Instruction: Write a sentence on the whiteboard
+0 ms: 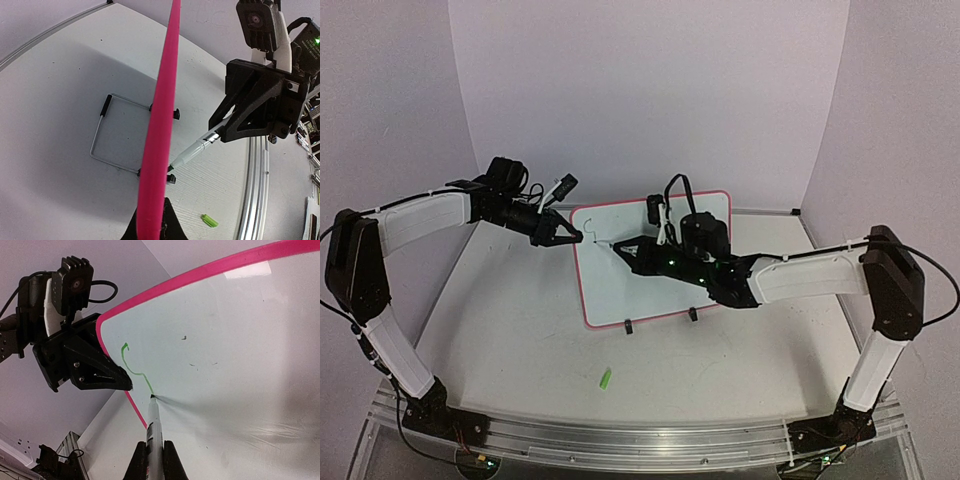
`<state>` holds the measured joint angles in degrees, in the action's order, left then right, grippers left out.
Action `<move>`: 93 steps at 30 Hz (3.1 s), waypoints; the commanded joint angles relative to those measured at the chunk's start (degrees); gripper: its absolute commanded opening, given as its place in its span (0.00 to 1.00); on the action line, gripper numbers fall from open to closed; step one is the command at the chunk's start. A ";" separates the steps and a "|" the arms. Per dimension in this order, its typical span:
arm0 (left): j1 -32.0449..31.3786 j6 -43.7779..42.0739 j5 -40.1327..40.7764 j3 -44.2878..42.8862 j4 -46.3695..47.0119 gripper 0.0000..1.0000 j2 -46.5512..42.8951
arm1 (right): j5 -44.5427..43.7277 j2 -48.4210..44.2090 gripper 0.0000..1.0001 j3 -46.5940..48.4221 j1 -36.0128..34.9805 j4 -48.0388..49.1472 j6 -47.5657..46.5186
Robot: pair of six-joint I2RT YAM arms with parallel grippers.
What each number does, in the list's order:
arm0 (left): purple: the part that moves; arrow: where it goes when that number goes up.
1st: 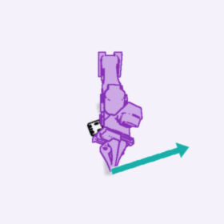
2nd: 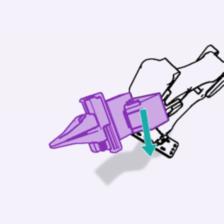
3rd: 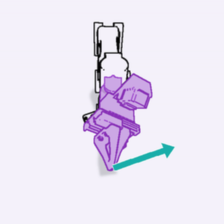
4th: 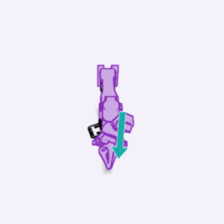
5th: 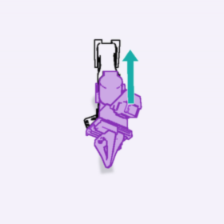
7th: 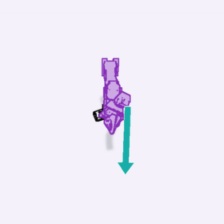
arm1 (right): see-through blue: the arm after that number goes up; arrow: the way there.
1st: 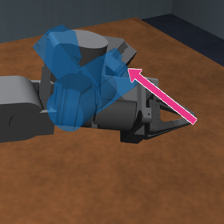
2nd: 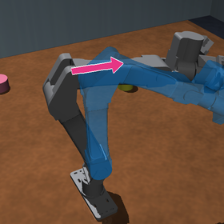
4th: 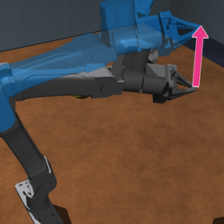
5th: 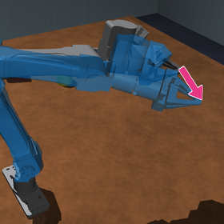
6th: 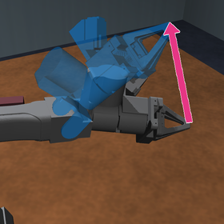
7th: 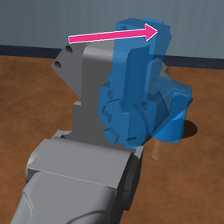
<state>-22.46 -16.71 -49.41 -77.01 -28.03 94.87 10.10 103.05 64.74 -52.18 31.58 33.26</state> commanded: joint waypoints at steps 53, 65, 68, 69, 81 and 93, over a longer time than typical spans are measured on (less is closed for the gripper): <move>0.48 -3.24 5.97 0.37 -0.46 0.00 -2.12 | 12.09 -4.67 0.00 3.38 3.87 -6.88 -3.20; 0.45 -3.34 6.07 0.37 -0.57 0.00 -1.80 | 10.54 -2.63 0.00 5.69 3.93 -7.06 -3.46; 0.45 -3.37 6.08 0.36 -0.57 0.00 -1.81 | 9.66 -2.35 0.00 6.15 3.93 -7.06 -3.53; 0.46 -3.36 6.08 0.36 -0.56 0.00 -1.79 | 9.39 -2.22 0.00 6.32 3.95 -7.06 -3.55; 0.46 -3.45 6.18 0.28 -0.66 0.00 -1.96 | 6.59 -0.48 0.00 7.61 4.04 -7.15 -3.27; 0.41 -3.53 6.18 0.28 -0.73 0.00 -1.92 | 3.74 -2.07 0.00 6.33 4.10 -6.71 -3.37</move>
<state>-22.57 -17.54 -49.14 -77.00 -28.56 94.63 17.57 101.89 70.08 -48.50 23.09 30.24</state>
